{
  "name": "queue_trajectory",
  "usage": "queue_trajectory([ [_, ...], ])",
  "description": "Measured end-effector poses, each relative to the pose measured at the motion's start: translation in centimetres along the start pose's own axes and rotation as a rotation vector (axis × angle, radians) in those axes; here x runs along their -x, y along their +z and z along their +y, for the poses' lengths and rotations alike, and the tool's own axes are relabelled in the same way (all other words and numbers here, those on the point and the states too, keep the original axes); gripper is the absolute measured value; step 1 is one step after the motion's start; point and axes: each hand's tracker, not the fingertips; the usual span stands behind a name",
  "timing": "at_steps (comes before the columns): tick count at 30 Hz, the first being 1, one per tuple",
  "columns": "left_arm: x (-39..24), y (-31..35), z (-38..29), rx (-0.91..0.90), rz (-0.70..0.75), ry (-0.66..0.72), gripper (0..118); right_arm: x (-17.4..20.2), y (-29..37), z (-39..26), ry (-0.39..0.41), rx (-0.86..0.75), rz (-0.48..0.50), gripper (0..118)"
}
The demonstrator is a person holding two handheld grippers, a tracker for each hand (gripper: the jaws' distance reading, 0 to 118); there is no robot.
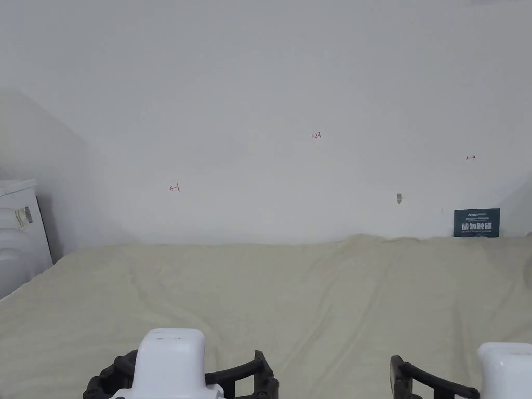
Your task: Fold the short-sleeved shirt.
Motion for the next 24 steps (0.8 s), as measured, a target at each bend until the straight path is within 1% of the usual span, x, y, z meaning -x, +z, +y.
queue_trajectory([
  [2,0.4,0.2,0.0,0.000,-0.004,0.020,118,-0.1,0.2,0.1,-0.025,0.030,0.034,100],
  [3,0.6,0.3,0.1,0.001,-0.005,0.035,118,0.0,0.2,0.1,-0.032,0.041,0.030,100],
  [6,1.0,0.5,0.0,0.003,-0.005,0.053,118,0.5,-0.3,-0.1,-0.031,0.103,-0.068,100],
  [7,1.1,0.6,0.1,0.008,0.000,0.047,118,0.8,-0.6,-0.3,-0.007,0.111,-0.107,100],
  [8,1.1,0.6,0.0,0.013,0.009,0.037,118,0.8,-0.7,-0.6,0.016,0.111,-0.121,100],
  [9,1.2,0.7,-0.1,0.013,0.020,0.027,118,0.8,-0.7,-0.9,0.030,0.106,-0.105,100],
  [10,1.3,0.8,0.0,0.016,0.024,0.021,118,0.5,-0.5,-1.1,0.024,0.091,-0.074,100],
  [12,1.7,0.9,0.2,0.013,0.032,0.025,118,0.0,-0.3,-1.4,-0.025,0.086,0.001,100],
  [13,1.8,0.9,0.1,0.014,0.029,0.031,118,-0.2,-0.3,-1.3,-0.053,0.110,0.006,100],
  [14,1.9,1.0,0.2,0.013,0.029,0.038,118,-0.3,-0.3,-1.2,-0.060,0.115,0.012,100],
  [15,2.0,1.2,0.3,0.012,0.034,0.043,118,-0.4,-0.4,-1.3,-0.063,0.106,0.013,100],
  [17,2.1,1.5,0.4,0.002,0.047,0.053,118,-0.3,-0.4,-1.5,-0.045,0.098,-0.005,100],
  [18,2.2,1.5,0.5,0.002,0.043,0.052,118,-0.2,-0.4,-1.5,-0.034,0.096,-0.030,100],
  [19,2.3,1.6,0.6,0.001,0.038,0.051,118,-0.1,-0.4,-1.5,-0.006,0.110,-0.062,100],
  [21,2.4,1.7,0.6,-0.003,0.045,0.049,118,0.2,-0.5,-1.7,0.012,0.133,-0.083,100],
  [22,2.4,1.7,0.6,-0.006,0.048,0.050,118,0.2,-0.5,-1.8,0.015,0.133,-0.072,100],
  [24,2.5,1.6,0.6,-0.008,0.046,0.053,118,0.1,-0.5,-2.0,-0.019,0.143,-0.051,100],
])
